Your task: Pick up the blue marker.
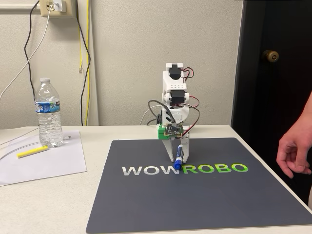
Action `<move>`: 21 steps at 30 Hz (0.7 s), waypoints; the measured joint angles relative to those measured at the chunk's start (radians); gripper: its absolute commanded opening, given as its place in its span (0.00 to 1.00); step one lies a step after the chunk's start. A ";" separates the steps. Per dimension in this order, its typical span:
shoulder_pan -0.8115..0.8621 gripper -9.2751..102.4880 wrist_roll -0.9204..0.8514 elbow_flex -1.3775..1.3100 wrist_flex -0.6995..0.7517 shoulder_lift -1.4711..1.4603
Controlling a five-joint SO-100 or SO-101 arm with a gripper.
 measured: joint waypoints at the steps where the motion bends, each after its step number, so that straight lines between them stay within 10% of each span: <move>1: 0.000 0.24 -0.003 -0.002 0.006 0.000; 21: -0.003 0.15 -0.011 -0.005 0.029 0.000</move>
